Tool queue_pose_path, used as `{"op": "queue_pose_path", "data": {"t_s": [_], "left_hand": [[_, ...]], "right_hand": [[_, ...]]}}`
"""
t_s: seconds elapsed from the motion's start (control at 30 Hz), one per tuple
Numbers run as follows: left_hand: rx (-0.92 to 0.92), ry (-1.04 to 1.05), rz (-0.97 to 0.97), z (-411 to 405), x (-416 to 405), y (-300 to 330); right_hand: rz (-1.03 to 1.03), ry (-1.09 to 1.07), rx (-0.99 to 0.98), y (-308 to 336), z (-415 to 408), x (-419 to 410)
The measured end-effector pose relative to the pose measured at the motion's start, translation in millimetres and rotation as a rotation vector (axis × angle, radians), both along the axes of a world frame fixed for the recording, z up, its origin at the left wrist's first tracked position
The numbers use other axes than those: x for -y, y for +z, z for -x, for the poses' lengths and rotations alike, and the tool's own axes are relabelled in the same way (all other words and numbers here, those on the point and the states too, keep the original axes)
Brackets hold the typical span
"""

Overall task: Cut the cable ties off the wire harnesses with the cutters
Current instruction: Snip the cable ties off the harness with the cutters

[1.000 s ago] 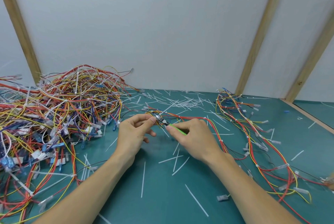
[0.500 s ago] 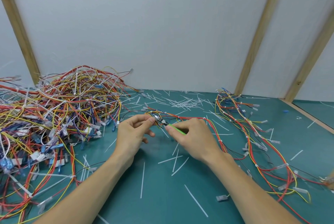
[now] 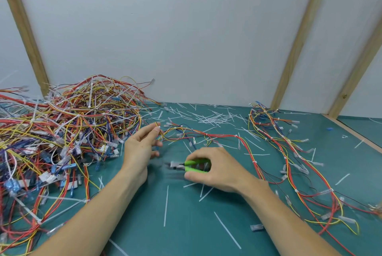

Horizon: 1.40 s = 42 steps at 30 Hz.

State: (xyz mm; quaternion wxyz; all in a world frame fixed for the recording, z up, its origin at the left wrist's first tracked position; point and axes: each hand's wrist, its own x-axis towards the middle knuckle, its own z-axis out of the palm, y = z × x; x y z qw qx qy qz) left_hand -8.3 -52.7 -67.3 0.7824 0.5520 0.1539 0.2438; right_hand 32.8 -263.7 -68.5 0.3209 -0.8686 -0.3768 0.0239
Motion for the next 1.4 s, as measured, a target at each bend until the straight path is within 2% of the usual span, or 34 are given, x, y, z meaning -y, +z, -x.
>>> {"op": "queue_pose_path", "data": {"t_s": [0.17, 0.4, 0.5, 0.6, 0.67, 0.73, 0.83, 0.9, 1.0, 1.07, 1.13, 1.2, 1.33, 1.4], "left_hand": [[0.004, -0.03, 0.019, 1, -3, 4], [0.046, -0.037, -0.102, 1, 1, 5], [0.067, -0.038, -0.159, 2, 3, 6], [0.095, -0.047, -0.209, 4, 5, 6], [0.139, -0.056, -0.32, 4, 8, 5], [0.195, -0.067, -0.515, 6, 13, 3], [0.253, -0.119, -0.949, 10, 26, -4], [0.263, -0.212, -1.129, 12, 34, -7], [0.263, -0.295, -1.179, 13, 37, -6], [0.255, -0.185, -1.129, 15, 37, -5], [0.205, 0.061, -1.071, 15, 30, -2], [0.094, 0.237, -1.095, 13, 17, 1], [-0.329, 0.118, -1.277, 11, 4, -2], [-0.369, 0.046, -1.287, 11, 7, -7]], "right_hand": [[0.096, 0.059, 0.111, -3, 3, -7], [0.13, 0.077, 0.109, -5, 5, -8], [0.091, 0.064, 0.08, -5, 5, -8], [-0.053, -0.039, 0.101, -1, 5, -7], [-0.242, -0.207, 0.13, 3, 1, -4], [-0.441, -0.365, 0.118, 8, -4, 1], [-0.649, -0.37, -0.033, 16, -3, 3], [-0.664, -0.331, -0.113, 18, 0, 0], [-0.621, -0.308, -0.12, 14, 1, -7], [-0.693, -0.363, -0.155, 15, -4, -5], [-0.815, -0.515, -0.212, 22, -13, 3], [-0.944, -0.698, -0.277, 28, -23, 15], [-1.201, -0.945, -0.401, 26, -40, 37], [-1.221, -0.987, -0.409, 21, -45, 42]]}}
